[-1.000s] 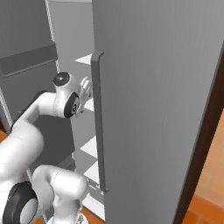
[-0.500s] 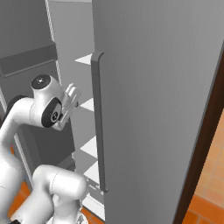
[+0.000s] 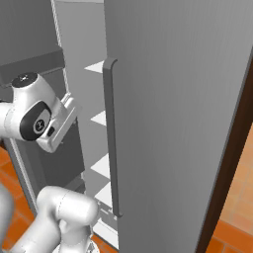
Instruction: Take the meat container that has the chicken drumstick and place it on the second highest rack of the freezer. Then take the vegetable container that has the tomato and broccoli and place it on the highest rack of the freezer.
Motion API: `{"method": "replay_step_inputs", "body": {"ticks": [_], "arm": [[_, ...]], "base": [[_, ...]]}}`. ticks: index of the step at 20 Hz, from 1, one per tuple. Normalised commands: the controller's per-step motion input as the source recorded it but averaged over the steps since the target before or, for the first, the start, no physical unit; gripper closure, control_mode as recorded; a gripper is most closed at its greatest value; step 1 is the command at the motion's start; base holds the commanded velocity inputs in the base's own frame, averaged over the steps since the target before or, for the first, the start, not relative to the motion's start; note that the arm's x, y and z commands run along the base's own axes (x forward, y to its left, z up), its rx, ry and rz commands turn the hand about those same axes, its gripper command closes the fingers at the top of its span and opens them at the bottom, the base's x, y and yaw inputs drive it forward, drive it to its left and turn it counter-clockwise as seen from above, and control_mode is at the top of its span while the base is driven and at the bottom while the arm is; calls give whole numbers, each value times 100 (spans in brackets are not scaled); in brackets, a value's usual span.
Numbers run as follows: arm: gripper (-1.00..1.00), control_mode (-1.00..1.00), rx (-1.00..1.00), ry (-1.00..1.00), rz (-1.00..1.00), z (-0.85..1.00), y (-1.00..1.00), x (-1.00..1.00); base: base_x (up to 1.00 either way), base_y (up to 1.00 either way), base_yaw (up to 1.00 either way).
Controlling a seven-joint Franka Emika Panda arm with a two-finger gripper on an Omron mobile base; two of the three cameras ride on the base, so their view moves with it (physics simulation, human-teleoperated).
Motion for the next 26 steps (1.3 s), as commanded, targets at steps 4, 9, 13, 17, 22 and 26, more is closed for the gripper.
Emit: {"method": "replay_step_inputs", "body": {"ticks": [4, 9, 13, 17, 22, 26], "arm": [[-100, -100, -3, 14, 3, 32, -5, -63], [-100, -100, -3, 4, 10, 0, -31, -63], [-100, -100, 0, 3, 12, -6, -34, -39], [-100, -100, -2, 0, 4, -23, 1, -16], [-100, -100, 0, 0, 0, -3, 0, -2], [-100, -100, 0, 0, 0, 0, 0, 0]], "base": [[0, 0, 0], [0, 0, 0], [0, 0, 0], [0, 0, 0], [0, 0, 0], [0, 0, 0]]}}
